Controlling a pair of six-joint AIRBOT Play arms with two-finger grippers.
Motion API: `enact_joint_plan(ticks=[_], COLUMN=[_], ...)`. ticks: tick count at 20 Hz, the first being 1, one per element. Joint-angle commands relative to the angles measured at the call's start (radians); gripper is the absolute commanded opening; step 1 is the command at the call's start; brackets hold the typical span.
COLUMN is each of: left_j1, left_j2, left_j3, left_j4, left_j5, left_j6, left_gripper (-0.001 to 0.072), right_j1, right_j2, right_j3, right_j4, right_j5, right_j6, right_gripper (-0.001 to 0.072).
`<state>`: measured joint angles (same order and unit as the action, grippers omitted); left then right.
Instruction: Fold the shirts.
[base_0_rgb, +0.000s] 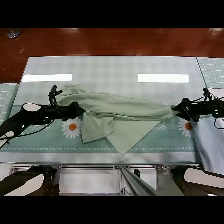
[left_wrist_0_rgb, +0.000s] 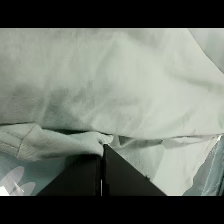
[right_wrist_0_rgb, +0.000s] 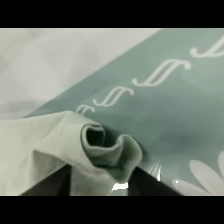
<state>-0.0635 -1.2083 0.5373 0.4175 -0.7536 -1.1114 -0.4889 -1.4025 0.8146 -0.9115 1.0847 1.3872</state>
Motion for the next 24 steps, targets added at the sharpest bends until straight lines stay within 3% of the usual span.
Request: enact_joint_plan(ticks=[1,2,6,9,12,18,21,24], left_j1=[0.000,0.000,0.033,0.104,0.159,0.220,0.270,0.357], left_j2=[0.000,0.000,0.001,0.029,0.083,0.100,0.115,0.169], left_j3=[0.001,0.001,0.036,0.185,0.440,1.091,1.350,1.528], left_j4=[0.000,0.000,0.000,0.000,0.000,0.018,0.174,0.373], left_j5=[0.001,0.000,-0.044,-0.124,-0.131,-0.207,-0.291,-0.407], left_j6=[0.000,0.000,0.001,0.000,-0.006,-0.084,-0.187,-0.293], left_gripper=[0.0019,0.0019,0.0019,0.0019,0.0019,0.0018,0.0018,0.0018], right_j1=[0.002,0.002,0.002,0.002,0.030,0.179,0.197,0.197], right_j2=[-0.005,-0.005,-0.005,0.004,0.025,0.025,0.139,0.301], right_j3=[0.001,0.001,0.106,0.303,0.567,1.272,1.352,1.352], right_j4=[0.018,0.023,0.024,0.053,0.121,0.109,0.097,-0.050], right_j5=[-0.022,-0.024,0.033,0.117,0.131,0.209,0.201,0.221], right_j6=[-0.011,-0.035,-0.060,-0.064,-0.048,0.053,0.064,0.064], right_gripper=[0.0167,0.0028,0.0027,0.0026,0.0026,0.0026,0.0026,0.0026])
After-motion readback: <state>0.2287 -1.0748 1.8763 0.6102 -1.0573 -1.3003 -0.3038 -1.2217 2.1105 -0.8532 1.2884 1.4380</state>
